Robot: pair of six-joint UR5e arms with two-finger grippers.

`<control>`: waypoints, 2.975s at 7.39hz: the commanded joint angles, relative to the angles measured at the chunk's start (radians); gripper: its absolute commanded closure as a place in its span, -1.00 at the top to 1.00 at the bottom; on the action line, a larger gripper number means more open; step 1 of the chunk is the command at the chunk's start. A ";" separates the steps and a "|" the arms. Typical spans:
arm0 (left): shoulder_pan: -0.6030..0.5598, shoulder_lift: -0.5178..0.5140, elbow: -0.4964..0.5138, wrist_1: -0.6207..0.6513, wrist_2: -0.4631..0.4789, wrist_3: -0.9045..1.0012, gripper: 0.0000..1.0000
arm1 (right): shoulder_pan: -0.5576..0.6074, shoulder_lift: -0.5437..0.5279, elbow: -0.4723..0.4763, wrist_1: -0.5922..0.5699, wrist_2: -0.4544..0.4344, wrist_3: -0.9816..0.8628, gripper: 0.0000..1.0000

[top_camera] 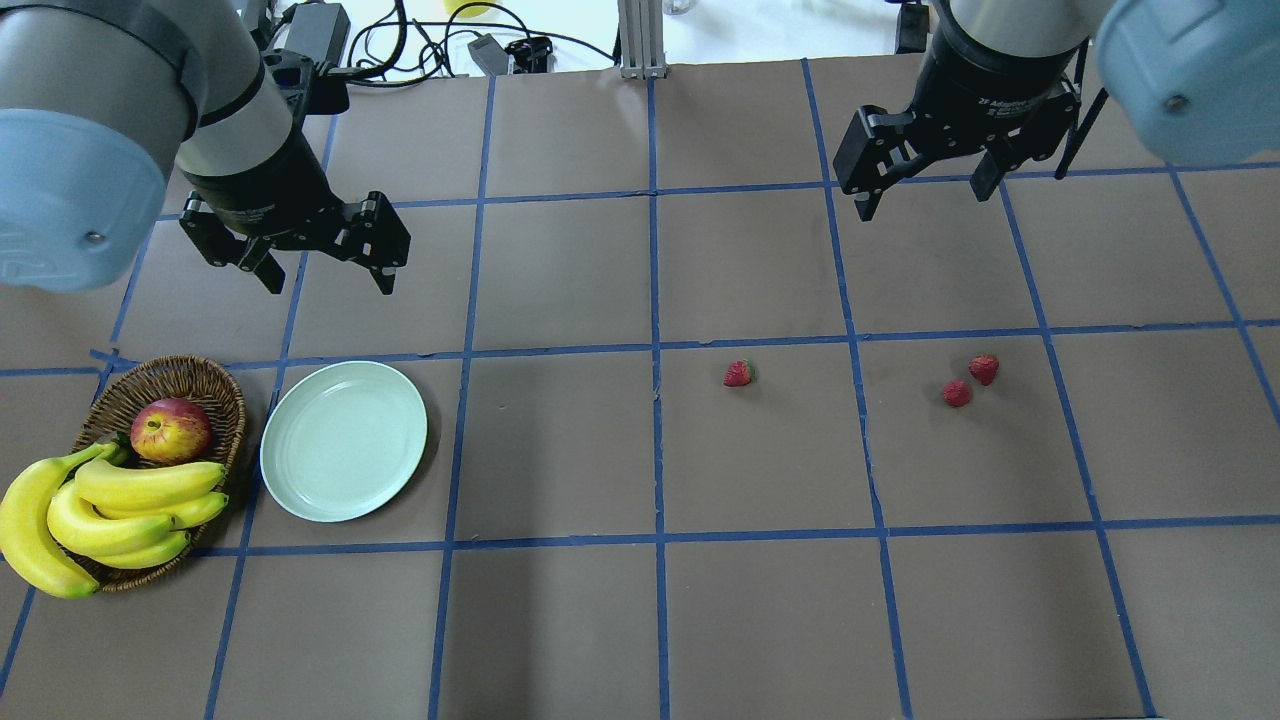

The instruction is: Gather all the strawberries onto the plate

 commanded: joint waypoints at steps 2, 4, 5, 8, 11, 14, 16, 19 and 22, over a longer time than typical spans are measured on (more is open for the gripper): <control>0.035 0.015 -0.001 -0.026 -0.049 0.044 1.00 | 0.000 0.000 0.002 0.002 -0.001 0.000 1.00; 0.035 0.015 -0.003 -0.026 -0.040 0.044 1.00 | 0.000 0.002 0.012 0.009 -0.001 -0.002 1.00; 0.033 0.015 -0.003 -0.026 -0.040 0.044 1.00 | 0.000 0.000 0.015 0.009 -0.003 -0.002 1.00; 0.033 0.015 -0.010 -0.026 -0.039 0.044 1.00 | -0.001 0.002 0.015 -0.052 0.008 0.008 1.00; 0.033 0.015 -0.012 -0.026 -0.037 0.044 1.00 | -0.005 0.002 0.016 -0.055 0.006 0.012 1.00; 0.033 0.015 -0.012 -0.026 -0.037 0.044 1.00 | 0.000 0.002 0.016 -0.055 0.008 0.012 1.00; 0.033 0.013 -0.013 -0.026 -0.039 0.044 1.00 | 0.003 0.022 0.022 -0.057 0.012 0.012 1.00; 0.033 0.013 -0.013 -0.026 -0.037 0.044 1.00 | 0.064 0.214 0.059 -0.245 0.141 0.228 1.00; 0.033 0.012 -0.013 -0.026 -0.037 0.044 1.00 | 0.172 0.295 0.266 -0.530 0.082 0.421 1.00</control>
